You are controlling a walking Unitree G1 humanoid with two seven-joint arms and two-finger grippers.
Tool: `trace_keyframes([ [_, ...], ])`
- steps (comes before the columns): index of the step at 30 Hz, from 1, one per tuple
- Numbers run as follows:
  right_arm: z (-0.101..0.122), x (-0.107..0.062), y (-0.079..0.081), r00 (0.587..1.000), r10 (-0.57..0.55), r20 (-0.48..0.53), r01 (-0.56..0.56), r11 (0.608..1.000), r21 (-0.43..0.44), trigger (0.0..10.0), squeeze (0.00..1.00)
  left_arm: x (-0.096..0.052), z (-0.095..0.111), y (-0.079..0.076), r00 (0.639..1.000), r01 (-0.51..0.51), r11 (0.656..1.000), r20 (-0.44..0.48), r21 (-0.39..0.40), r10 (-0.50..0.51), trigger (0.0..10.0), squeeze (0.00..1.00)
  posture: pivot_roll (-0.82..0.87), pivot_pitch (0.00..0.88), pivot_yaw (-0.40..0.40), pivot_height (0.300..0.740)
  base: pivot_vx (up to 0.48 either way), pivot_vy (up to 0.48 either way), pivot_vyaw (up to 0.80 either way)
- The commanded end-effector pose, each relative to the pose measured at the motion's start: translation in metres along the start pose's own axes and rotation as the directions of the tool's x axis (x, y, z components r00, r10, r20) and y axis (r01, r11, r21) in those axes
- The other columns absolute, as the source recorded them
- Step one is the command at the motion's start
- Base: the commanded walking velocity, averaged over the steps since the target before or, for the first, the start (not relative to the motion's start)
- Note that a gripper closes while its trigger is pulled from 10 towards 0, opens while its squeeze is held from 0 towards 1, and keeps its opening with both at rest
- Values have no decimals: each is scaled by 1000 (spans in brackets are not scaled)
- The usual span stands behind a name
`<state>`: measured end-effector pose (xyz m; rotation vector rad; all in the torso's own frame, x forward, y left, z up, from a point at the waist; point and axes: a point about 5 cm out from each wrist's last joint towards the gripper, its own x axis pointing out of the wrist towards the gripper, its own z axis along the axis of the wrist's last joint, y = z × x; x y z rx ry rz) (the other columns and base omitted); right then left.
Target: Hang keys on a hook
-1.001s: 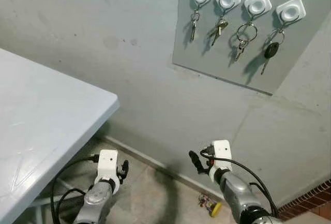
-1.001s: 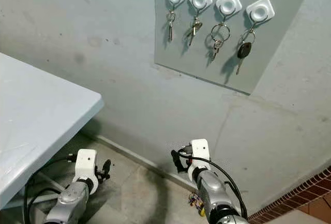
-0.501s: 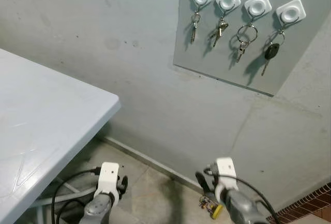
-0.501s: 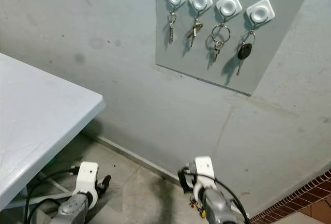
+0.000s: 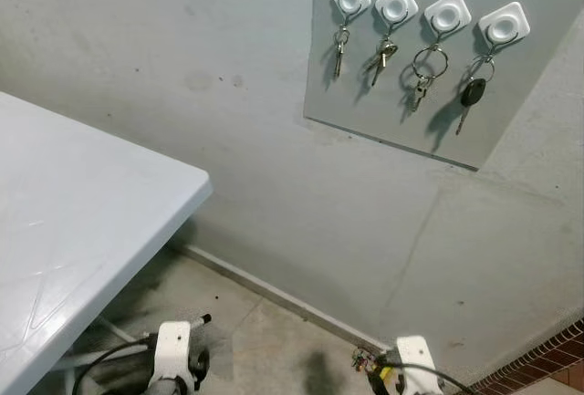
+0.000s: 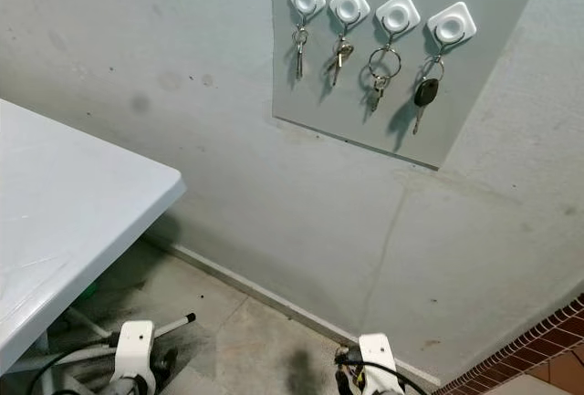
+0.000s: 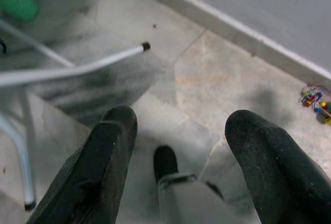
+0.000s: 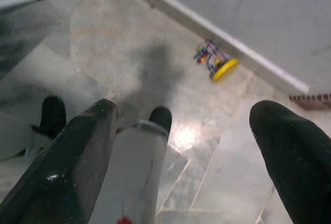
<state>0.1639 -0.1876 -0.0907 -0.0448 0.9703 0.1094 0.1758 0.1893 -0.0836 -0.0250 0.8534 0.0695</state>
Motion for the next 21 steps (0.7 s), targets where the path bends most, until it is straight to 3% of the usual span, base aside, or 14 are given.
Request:
trace_keyframes([
  [1, -5, -1, 1, 1000, 2, -21, -1, 1000, 5, 10000, 424, -2, -7, 3, 1000, -5, 1000, -23, -18, 4, 10000, 0, -95, 0, 13, 740, 0, 0, 0],
  [2, -6, -1, 2, 1000, 8, -24, -8, 1000, 6, 10000, 424, -3, -8, 4, 1000, -11, 1000, -27, -18, 10, 10000, 0, -95, 0, 13, 740, 0, 0, 0],
  [3, -7, -1, 3, 1000, 11, -27, -10, 1000, 7, 10000, 0, -3, -10, 5, 999, -15, 1000, -31, -22, 14, 10000, 0, -94, 0, 14, 740, 0, 0, 0],
  [21, -14, -1, 10, 997, 7, -81, -9, 1000, -18, 10000, 0, -5, -15, 5, 999, -9, 1000, -40, -28, 8, 10000, 0, -94, 0, 17, 740, 0, 0, -27],
])
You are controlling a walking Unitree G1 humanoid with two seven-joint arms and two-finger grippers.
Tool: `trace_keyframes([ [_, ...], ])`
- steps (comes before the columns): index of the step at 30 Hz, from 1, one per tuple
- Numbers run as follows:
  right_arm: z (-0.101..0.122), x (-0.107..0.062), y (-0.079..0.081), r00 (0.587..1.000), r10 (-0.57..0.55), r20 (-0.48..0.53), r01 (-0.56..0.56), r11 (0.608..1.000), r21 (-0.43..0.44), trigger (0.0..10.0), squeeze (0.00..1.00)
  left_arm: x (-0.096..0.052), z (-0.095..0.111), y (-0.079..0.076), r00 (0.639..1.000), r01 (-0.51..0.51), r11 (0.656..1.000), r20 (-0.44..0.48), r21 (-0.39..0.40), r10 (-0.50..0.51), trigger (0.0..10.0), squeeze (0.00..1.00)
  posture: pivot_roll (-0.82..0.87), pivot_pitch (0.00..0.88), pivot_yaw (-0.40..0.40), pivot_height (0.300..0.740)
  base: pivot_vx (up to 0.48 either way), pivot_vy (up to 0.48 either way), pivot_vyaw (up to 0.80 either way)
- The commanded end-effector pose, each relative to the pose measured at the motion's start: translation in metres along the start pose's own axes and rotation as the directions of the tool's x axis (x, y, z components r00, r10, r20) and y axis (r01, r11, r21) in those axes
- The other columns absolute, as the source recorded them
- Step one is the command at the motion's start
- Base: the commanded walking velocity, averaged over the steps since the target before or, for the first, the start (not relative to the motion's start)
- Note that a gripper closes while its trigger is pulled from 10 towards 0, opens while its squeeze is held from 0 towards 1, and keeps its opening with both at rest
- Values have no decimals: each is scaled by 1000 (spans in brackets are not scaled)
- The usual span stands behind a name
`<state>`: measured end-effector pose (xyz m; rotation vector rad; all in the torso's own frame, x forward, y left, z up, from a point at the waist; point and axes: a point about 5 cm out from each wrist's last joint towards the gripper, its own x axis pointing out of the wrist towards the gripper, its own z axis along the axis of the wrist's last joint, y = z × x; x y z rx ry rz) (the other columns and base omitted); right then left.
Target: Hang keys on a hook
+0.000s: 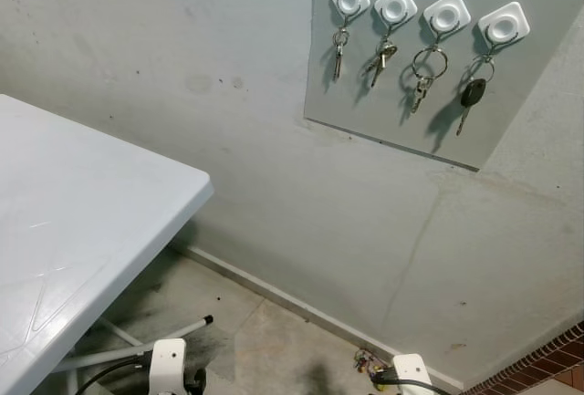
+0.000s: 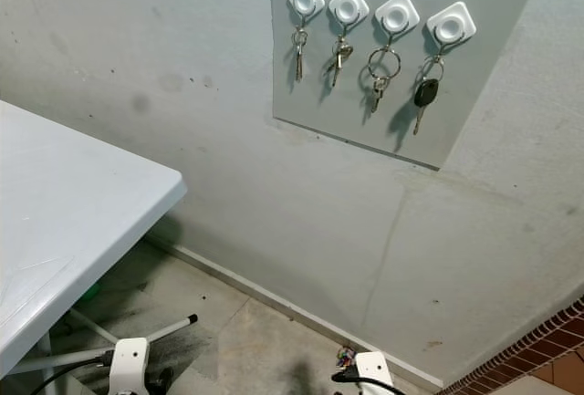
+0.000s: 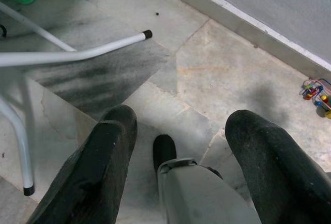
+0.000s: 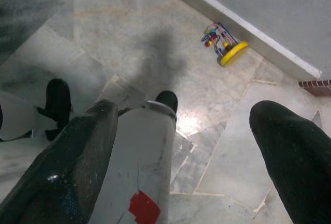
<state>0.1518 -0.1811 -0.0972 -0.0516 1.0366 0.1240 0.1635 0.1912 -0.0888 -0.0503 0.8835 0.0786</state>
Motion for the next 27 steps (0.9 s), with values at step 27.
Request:
trace_keyframes([
  [27, -7, 0, 1, 999, -9, -43, 7, 999, -43, 10000, 0, 0, -4, -5, 1000, 17, 1000, -22, 17, -17, 10000, 0, -107, 0, 10, 740, 0, 0, -714],
])
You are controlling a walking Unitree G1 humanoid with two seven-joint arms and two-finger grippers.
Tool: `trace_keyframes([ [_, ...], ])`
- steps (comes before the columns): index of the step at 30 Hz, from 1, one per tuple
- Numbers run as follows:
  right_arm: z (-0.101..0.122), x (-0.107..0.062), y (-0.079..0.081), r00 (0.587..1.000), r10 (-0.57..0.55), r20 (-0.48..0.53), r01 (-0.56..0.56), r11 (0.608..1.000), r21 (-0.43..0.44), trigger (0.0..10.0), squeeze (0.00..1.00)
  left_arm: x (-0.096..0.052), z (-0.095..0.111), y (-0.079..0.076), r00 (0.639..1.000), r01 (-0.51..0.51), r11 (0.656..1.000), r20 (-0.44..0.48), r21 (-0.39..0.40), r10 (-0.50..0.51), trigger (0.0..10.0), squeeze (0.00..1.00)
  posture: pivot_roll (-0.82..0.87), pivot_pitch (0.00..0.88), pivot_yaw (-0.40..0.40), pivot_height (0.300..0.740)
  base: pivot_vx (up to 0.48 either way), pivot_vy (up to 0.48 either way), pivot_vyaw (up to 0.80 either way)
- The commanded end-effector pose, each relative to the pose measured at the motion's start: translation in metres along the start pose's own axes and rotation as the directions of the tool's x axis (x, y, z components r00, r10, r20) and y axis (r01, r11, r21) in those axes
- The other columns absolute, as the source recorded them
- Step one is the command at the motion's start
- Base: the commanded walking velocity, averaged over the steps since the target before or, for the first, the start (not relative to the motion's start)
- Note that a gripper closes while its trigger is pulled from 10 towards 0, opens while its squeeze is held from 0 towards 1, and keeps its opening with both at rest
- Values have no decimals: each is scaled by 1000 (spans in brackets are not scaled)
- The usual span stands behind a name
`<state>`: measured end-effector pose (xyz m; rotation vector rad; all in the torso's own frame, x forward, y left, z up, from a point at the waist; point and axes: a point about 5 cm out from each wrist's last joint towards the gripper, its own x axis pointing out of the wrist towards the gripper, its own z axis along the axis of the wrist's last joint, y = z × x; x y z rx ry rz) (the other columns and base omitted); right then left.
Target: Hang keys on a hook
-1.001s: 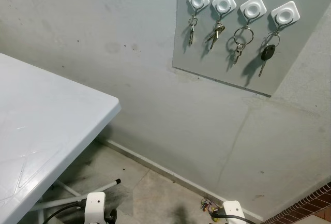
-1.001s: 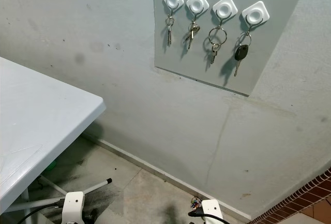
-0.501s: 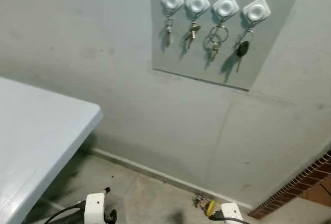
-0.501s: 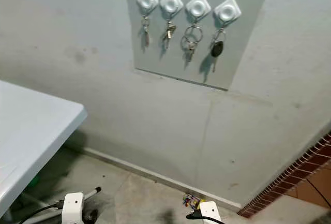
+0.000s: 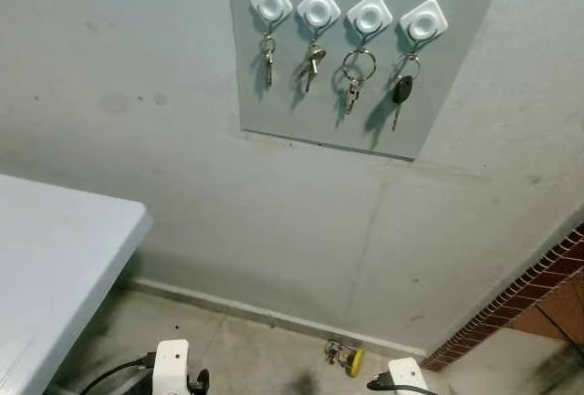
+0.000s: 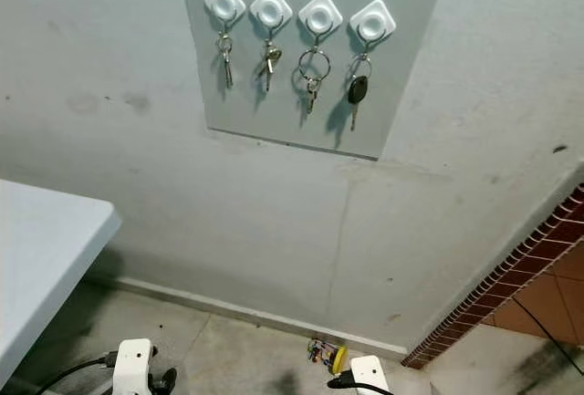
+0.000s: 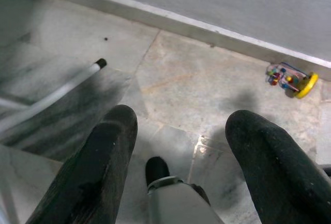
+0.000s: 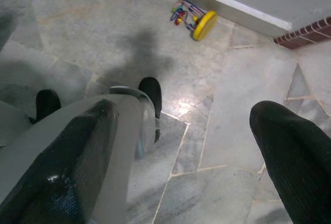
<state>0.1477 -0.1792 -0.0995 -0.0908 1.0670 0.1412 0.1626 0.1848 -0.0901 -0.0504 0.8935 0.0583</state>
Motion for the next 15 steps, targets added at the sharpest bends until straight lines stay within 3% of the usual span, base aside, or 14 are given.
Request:
trace_keyframes([
  [1, -3, 0, -1, 1000, -5, -12, 5, 1000, -4, 10000, 0, 0, -2, 1, 1000, 1, 1000, -12, 12, -1, 10000, 0, -107, 0, 10, 740, 0, 0, -663],
  [7, -3, -1, -1, 1000, -5, -14, 5, 1000, -8, 10000, 0, 0, -2, 2, 1000, 3, 1000, -12, 12, -3, 10000, 0, -107, 0, 10, 740, 0, 0, -663],
  [15, -4, 0, 0, 1000, -3, -19, 2, 1000, -18, 10000, 0, -1, -3, 2, 1000, -2, 1000, -22, 19, 2, 10000, 0, -103, 0, 5, 740, 0, -435, -623],
])
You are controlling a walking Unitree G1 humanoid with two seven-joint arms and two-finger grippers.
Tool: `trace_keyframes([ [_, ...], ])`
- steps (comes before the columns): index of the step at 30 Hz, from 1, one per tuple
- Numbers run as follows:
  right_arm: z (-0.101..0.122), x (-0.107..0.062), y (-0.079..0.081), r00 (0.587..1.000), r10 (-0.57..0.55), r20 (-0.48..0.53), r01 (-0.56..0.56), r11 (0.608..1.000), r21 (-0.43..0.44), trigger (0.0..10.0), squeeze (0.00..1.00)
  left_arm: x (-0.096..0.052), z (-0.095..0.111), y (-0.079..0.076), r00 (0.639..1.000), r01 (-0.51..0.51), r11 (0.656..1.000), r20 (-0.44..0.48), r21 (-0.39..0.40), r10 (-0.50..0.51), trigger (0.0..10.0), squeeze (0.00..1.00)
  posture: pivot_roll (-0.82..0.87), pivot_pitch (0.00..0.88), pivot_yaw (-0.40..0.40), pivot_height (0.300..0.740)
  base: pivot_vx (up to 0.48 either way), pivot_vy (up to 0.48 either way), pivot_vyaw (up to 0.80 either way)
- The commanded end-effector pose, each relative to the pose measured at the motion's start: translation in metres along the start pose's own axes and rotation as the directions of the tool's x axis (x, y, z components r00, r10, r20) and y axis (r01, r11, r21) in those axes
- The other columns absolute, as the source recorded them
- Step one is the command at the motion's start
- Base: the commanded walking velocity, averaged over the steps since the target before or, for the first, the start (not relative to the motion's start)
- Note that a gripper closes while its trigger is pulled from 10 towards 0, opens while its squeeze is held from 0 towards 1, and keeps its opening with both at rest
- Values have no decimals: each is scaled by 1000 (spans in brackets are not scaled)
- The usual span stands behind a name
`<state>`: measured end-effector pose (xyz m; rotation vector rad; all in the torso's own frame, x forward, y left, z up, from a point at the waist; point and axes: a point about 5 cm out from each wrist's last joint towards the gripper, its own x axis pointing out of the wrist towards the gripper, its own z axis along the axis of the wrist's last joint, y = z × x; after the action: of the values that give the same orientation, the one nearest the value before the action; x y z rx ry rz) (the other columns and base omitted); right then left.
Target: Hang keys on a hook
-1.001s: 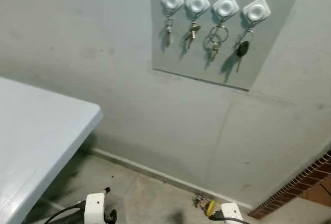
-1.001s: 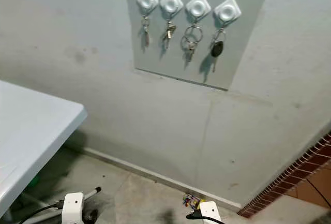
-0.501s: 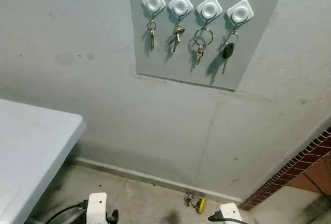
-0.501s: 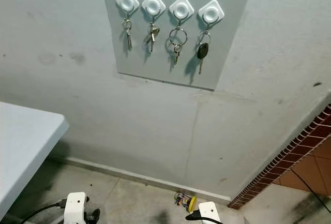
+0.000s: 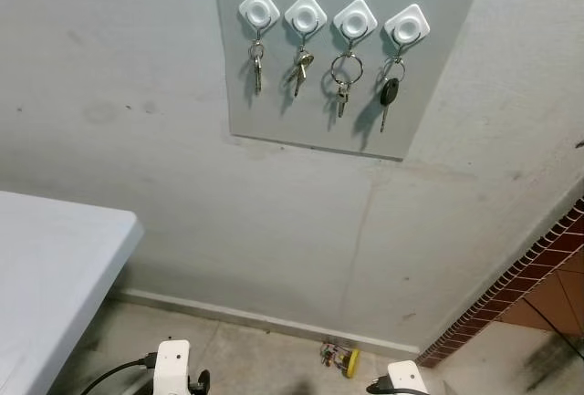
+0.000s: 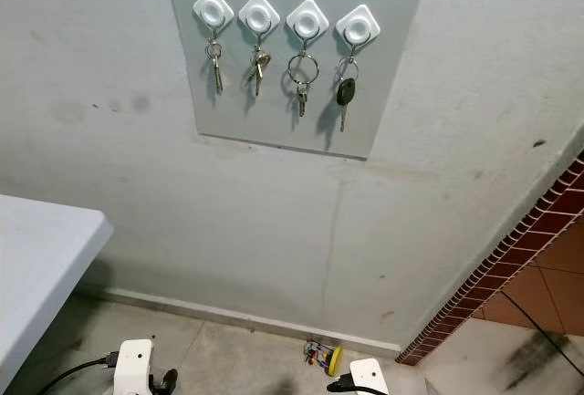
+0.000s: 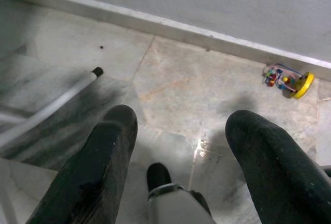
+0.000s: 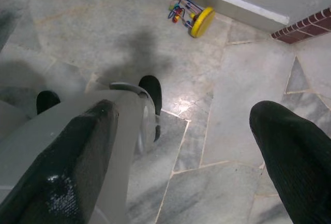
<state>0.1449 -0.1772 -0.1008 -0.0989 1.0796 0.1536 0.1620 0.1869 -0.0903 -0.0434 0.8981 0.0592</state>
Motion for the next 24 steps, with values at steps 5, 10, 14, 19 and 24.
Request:
trace_keyframes([
  [5, -2, -1, -3, 1000, -12, -7, 12, 1000, -12, 10000, 0, -1, -5, 1, 1000, -4, 1000, -25, -17, 4, 10000, 0, -103, 0, 5, 740, 0, 0, -226],
  [10, -2, -1, -3, 1000, -13, -8, 13, 1000, -16, 10000, 0, -1, -6, 1, 1000, -3, 1000, -28, -11, 2, 10000, 0, -104, 0, 4, 740, 0, 0, 0],
  [14, -2, -1, -3, 1000, -14, -7, 14, 1000, -17, 10000, 0, -1, -5, 0, 1000, 8, 1000, -30, 14, -7, 10000, 0, -104, 0, 5, 740, 0, 0, 0],
  [19, -2, -1, -3, 1000, -11, -3, 11, 1000, -13, 10000, 0, -1, -5, 0, 1000, 11, 1000, -27, 6, -11, 10000, 0, -104, 0, 6, 740, 0, 0, 0],
  [24, -2, -1, -3, 1000, -9, 0, 9, 1000, -9, 10000, 0, -1, -5, 0, 1000, 12, 1000, -29, 4, -12, 10000, 0, -104, 0, 6, 740, 0, -294, 0],
])
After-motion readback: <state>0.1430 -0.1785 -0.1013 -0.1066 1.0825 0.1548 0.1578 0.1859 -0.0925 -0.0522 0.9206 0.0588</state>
